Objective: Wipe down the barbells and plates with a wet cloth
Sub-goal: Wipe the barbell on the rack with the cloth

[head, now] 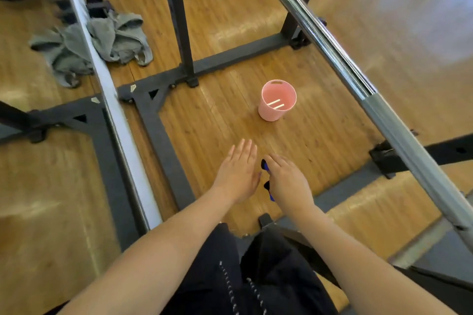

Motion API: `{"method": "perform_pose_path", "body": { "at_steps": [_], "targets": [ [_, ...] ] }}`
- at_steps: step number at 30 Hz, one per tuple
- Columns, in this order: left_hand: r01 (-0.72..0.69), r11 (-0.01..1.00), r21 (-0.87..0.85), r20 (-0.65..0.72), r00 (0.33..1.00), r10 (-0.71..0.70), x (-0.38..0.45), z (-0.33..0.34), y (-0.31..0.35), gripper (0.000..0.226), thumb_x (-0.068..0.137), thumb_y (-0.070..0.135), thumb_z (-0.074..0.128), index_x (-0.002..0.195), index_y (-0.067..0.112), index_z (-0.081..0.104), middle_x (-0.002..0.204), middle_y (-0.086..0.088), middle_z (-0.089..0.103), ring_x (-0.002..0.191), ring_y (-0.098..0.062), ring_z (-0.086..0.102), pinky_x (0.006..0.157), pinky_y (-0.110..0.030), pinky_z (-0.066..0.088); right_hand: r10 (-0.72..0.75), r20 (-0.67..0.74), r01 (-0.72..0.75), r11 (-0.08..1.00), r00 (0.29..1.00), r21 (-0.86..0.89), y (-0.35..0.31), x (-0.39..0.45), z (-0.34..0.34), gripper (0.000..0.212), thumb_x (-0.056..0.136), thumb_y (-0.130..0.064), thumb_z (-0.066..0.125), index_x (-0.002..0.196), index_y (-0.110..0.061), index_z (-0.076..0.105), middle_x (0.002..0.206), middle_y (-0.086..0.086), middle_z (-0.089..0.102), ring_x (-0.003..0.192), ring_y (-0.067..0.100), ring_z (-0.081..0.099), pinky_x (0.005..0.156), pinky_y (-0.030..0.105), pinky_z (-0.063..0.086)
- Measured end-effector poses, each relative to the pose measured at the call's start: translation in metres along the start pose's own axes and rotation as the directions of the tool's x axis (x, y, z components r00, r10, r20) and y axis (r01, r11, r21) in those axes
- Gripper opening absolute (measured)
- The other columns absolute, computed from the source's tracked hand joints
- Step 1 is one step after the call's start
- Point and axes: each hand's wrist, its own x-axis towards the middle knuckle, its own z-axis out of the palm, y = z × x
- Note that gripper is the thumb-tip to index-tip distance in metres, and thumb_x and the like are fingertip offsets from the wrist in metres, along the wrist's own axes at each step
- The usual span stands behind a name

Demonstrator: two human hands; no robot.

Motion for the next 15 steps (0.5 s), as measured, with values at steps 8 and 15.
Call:
{"method": "perform_pose_path", "body": {
  "at_steps": [8, 15],
  "targets": [
    [0.014, 1.0, 0.003, -0.003, 1.0, -0.014, 0.053, -0.016, -0.043, 0.067, 0.102, 0.045, 0.02, 0.15, 0.004, -0.005, 0.158, -0.014, -0.005, 0.146, -0.026, -0.009, 0.117, -0.038, -0.003, -0.011, 0.009, 0.011, 0.999, 1.0, -0.033, 0.006, 0.08, -0.013, 0.056, 0.094, -0.014, 0.055, 0.146, -0.009, 0.034, 0.152, 0.004, 0.033, 0.141, 0.018, 0.027, 0.113, 0.024, 0.017],
    [0.054, 0.998, 0.01, 0.002, 0.999, -0.054, 0.125, -0.002, -0.067, 0.066, 0.102, 0.043, 0.018, 0.15, 0.004, -0.005, 0.158, -0.014, -0.007, 0.145, -0.028, -0.01, 0.117, -0.04, -0.001, -0.085, -0.098, 0.079, 0.995, 0.992, -0.064, 0.035, 0.155, 0.028, 0.06, 0.065, 0.005, 0.077, 0.122, 0.001, 0.06, 0.128, 0.017, 0.059, 0.118, 0.034, 0.057, 0.094, 0.043, 0.046]
  ]
}}
